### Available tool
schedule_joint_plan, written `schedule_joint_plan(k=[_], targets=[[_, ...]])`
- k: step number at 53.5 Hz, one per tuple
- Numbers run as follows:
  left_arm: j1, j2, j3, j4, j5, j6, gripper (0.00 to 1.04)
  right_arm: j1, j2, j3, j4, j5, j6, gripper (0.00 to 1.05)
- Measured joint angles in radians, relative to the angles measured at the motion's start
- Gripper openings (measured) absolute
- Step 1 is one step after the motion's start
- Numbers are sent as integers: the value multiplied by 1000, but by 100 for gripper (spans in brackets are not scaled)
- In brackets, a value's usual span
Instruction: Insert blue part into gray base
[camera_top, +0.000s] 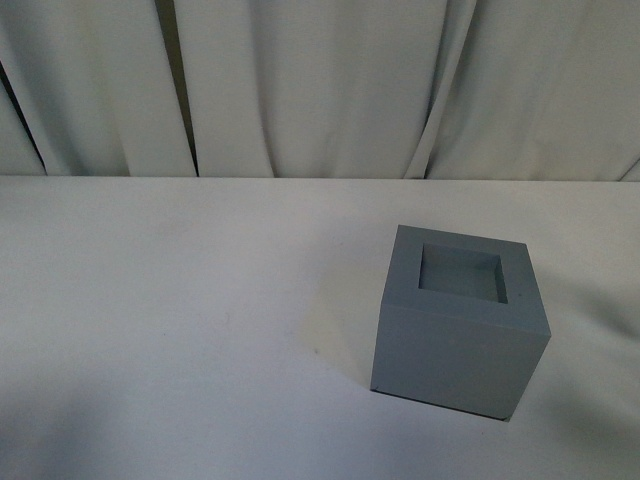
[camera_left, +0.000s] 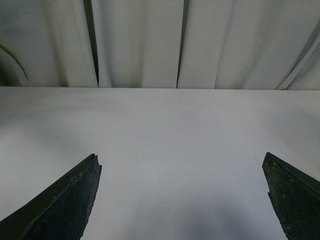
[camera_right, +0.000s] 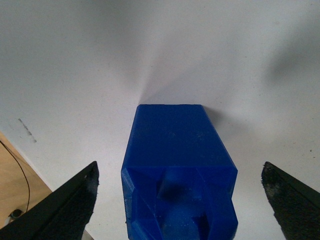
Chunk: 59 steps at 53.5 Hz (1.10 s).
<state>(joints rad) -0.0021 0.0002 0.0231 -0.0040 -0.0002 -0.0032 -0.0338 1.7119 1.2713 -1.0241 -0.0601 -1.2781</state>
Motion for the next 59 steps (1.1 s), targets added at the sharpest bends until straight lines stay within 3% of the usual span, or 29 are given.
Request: schedule_joint_plan(k=[15,19,35,59], targets=[[0,0,0,0,0,0,99,-1,0,-3,6,11,0,53],[0,0,0,0,0,0,99,-3,0,-3,4,10,0,48],[0,0,0,0,0,0,99,14,-12,89,-106,-41,3,48],[0,0,0,0,0,0,99,182,-23,393,-266,-115,84,48]])
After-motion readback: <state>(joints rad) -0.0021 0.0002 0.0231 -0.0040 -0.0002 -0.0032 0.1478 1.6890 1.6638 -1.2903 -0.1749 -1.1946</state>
